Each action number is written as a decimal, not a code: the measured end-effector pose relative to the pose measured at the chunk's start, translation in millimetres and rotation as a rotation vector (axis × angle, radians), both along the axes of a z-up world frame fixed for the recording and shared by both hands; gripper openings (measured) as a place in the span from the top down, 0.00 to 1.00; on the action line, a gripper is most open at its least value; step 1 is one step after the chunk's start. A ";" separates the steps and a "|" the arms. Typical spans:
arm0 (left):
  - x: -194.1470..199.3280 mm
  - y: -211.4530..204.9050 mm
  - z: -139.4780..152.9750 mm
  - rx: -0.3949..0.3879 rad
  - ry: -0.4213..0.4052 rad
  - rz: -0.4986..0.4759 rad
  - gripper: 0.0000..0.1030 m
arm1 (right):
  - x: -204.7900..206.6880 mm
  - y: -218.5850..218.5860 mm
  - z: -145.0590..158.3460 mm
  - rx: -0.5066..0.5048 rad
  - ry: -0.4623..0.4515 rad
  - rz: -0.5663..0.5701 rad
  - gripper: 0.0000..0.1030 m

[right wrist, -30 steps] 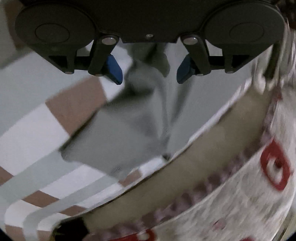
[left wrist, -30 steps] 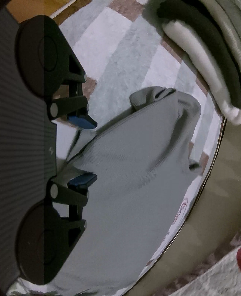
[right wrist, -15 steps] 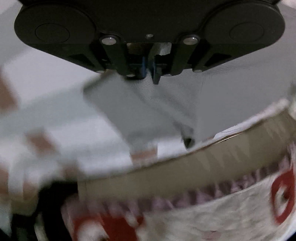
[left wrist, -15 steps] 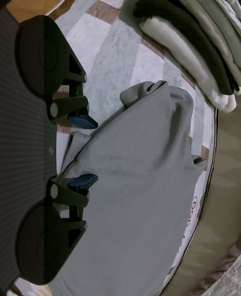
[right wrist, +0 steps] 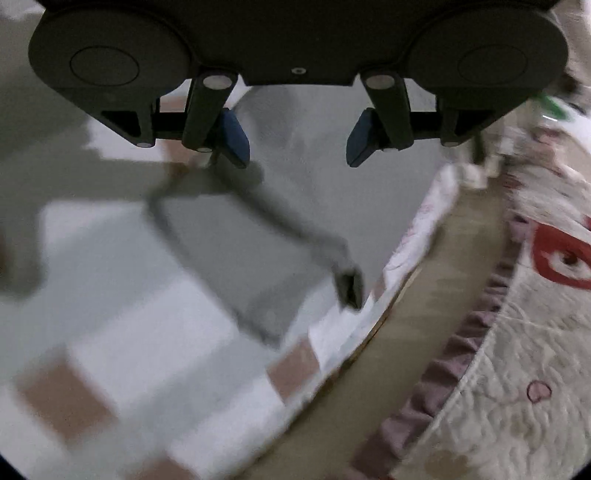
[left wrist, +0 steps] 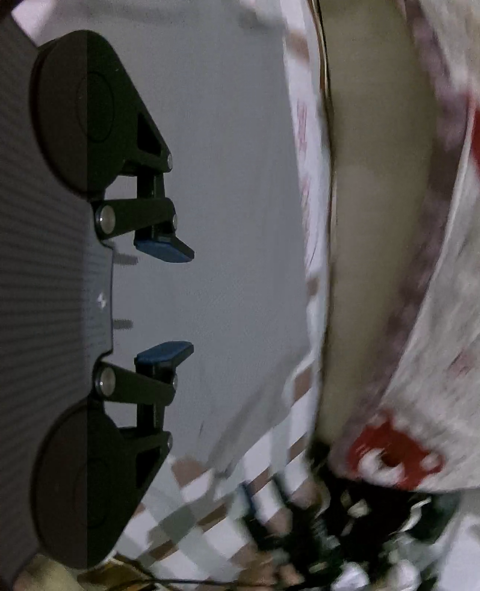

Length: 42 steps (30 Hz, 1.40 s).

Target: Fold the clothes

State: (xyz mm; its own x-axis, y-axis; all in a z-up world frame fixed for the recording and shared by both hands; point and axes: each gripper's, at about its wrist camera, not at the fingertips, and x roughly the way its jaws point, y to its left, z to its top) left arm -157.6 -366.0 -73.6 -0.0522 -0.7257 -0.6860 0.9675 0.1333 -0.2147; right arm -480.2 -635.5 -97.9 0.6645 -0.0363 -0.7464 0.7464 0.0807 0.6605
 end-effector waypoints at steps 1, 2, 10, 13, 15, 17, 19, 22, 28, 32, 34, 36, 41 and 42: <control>-12.6 -17.3 -3.1 0.022 -0.002 -0.012 0.55 | -1.9 -4.0 3.0 -0.033 0.071 -0.011 0.38; -23.7 -34.2 -6.4 0.043 -0.004 -0.025 0.55 | -3.7 -8.0 6.0 -0.066 0.142 -0.021 0.38; -43.9 -93.0 -14.5 0.114 -0.003 0.027 0.55 | -14.7 5.3 -51.9 0.060 0.178 -0.179 0.50; -42.7 -97.1 -22.3 0.121 0.050 0.146 0.55 | 8.0 6.0 -44.3 -0.112 0.245 -0.076 0.50; -46.0 -96.9 -30.2 0.109 0.136 0.258 0.55 | 24.0 8.7 -37.4 -0.246 0.322 0.006 0.57; -54.9 -101.7 -39.2 0.112 0.193 0.263 0.55 | 29.0 11.3 -32.6 -0.364 0.377 0.025 0.93; -67.5 -110.9 -43.5 0.145 0.123 0.212 0.55 | 33.9 13.8 -27.9 -0.482 0.431 0.045 0.94; -73.0 -114.2 -44.0 0.158 0.066 0.187 0.55 | 41.3 17.7 -20.9 -0.659 0.511 0.075 0.95; -79.7 -120.7 -54.1 0.197 0.094 0.150 0.53 | 20.4 1.2 -28.5 -0.562 0.335 -0.056 0.95; -86.5 -120.1 -53.7 0.194 0.044 0.118 0.51 | 12.7 0.8 -25.0 -0.537 0.280 -0.098 0.94; -84.6 -119.6 -53.7 0.189 0.052 0.116 0.51 | 11.8 1.5 -20.7 -0.525 0.249 -0.122 0.94; -77.5 -118.0 -51.0 0.176 0.093 0.123 0.51 | 17.1 8.8 -11.3 -0.529 0.210 -0.134 0.94; -62.8 -109.4 -42.3 0.138 0.046 0.133 0.51 | 60.9 47.0 24.4 -0.659 0.135 -0.042 0.94; -56.1 -105.3 -42.0 0.133 0.061 0.152 0.51 | 72.3 55.8 32.0 -0.695 0.123 -0.012 0.94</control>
